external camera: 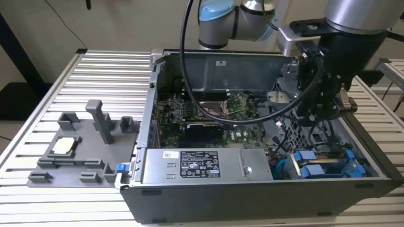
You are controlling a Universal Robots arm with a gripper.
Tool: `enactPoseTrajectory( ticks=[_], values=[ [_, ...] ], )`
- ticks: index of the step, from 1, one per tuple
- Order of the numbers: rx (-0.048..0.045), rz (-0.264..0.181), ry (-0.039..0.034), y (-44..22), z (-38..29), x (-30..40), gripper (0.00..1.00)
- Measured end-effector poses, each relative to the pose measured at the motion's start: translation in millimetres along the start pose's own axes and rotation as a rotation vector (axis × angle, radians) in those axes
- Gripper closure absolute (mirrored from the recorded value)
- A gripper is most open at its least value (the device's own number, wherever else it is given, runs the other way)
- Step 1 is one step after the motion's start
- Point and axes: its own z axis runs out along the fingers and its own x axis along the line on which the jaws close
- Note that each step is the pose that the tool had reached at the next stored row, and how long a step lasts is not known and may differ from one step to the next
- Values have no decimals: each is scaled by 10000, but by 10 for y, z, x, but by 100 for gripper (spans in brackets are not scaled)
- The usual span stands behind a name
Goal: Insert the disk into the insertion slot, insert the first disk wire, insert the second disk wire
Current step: 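Insert the second disk wire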
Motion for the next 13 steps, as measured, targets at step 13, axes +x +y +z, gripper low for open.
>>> enactPoseTrajectory(
  ticks=[13],
  values=[
    [461,-216,557,115,82,-112,67]
  ],
)
